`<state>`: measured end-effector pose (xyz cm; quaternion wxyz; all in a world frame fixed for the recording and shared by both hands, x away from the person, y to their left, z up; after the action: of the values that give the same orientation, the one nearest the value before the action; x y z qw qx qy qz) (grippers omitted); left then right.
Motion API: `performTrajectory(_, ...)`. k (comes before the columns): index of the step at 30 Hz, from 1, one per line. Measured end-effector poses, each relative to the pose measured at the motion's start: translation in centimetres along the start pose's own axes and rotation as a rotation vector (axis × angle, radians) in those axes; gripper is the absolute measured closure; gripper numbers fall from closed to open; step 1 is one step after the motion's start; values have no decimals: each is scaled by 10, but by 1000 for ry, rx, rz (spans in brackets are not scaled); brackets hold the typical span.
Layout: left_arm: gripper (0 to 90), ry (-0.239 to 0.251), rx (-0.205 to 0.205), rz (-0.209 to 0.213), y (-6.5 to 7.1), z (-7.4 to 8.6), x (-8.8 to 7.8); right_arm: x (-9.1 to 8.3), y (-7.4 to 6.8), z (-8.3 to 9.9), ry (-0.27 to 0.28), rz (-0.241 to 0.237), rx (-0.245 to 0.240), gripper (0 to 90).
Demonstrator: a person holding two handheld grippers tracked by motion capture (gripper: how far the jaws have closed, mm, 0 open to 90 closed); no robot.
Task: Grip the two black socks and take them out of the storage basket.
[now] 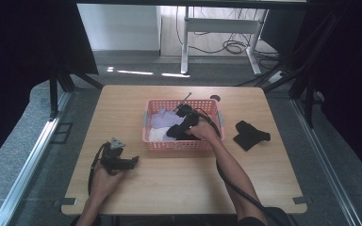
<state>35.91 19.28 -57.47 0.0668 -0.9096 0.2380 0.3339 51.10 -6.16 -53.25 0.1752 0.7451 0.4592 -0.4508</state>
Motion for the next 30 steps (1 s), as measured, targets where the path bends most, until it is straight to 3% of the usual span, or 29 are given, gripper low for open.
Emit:
performTrajectory(3, 120, 0, 0, 0, 0, 0, 0, -8, -2, -4, 23, 19, -16, 776)
performTrajectory(6, 120, 0, 0, 0, 0, 0, 0, -20, -2, -10, 66, 16, -12, 773)
performTrajectory(20, 120, 1, 0, 0, 0, 0, 0, -81, 1, -30, 210, 96, 3, 773)
performTrajectory(30, 120, 4, 2, -2, 0, 0, 1, -104, -2, -42, 245, 128, -7, 770)
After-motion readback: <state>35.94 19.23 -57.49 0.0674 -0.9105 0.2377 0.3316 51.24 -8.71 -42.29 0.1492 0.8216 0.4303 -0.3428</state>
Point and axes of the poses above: each handheld gripper's, and its own axes: x roughly forward along the jaws, z roughly out of its underside, y roughly to its right, the point moved 4 cm from there along x, roughly forward along the jaws, and after that the axes turned 7 degrees about y, right-handed, at the moved point
